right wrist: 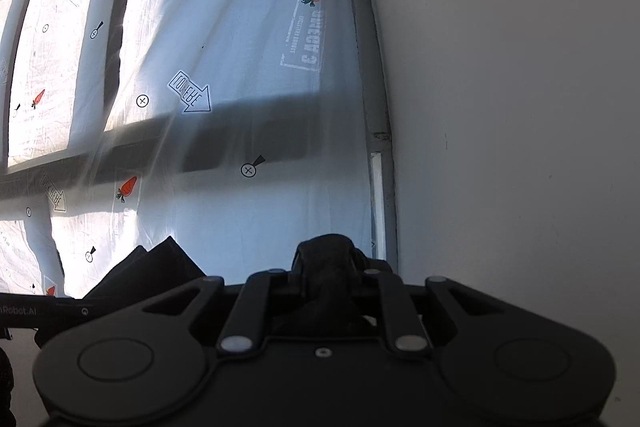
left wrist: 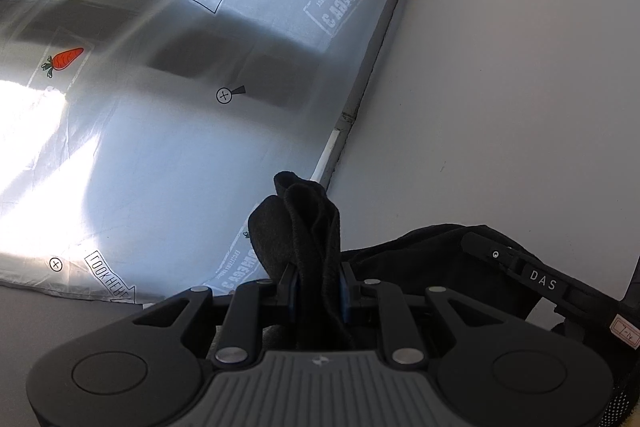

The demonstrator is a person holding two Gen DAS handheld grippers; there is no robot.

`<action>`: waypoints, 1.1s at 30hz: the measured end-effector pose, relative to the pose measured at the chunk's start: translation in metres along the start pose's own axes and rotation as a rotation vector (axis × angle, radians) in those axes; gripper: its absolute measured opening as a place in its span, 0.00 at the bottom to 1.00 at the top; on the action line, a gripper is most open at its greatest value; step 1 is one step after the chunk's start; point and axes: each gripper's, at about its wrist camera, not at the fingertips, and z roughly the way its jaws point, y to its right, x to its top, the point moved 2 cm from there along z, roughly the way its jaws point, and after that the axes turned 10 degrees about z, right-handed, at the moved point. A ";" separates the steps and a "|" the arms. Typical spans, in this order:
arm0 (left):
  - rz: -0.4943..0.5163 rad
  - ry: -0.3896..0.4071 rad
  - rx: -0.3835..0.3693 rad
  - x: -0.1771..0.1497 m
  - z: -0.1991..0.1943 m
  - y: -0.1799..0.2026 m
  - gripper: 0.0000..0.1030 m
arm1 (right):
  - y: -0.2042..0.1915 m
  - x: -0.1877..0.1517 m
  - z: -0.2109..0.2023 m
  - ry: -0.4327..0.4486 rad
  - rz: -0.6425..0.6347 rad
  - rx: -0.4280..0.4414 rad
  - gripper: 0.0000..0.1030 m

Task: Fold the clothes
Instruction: 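Carry the black bundle with both grippers onto the grey clothes stack, then open both grippers and press the black bundle onto the stack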

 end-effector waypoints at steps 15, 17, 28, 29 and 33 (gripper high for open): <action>-0.063 -0.344 0.329 -0.087 0.132 -0.063 0.46 | 0.023 -0.091 0.135 -0.229 -0.322 -0.292 0.65; -0.041 -0.337 0.343 -0.088 0.137 -0.068 0.58 | 0.020 -0.104 0.139 -0.231 -0.340 -0.250 0.88; -0.099 -0.425 0.327 -0.124 0.173 -0.099 0.96 | 0.058 -0.142 0.197 -0.365 -0.026 -0.129 1.00; -0.129 -0.425 0.306 -0.124 0.174 -0.104 0.96 | 0.063 -0.144 0.201 -0.383 0.006 -0.126 1.00; -0.170 -0.424 0.280 -0.122 0.165 -0.110 0.97 | 0.061 -0.139 0.206 -0.420 -0.011 -0.115 1.00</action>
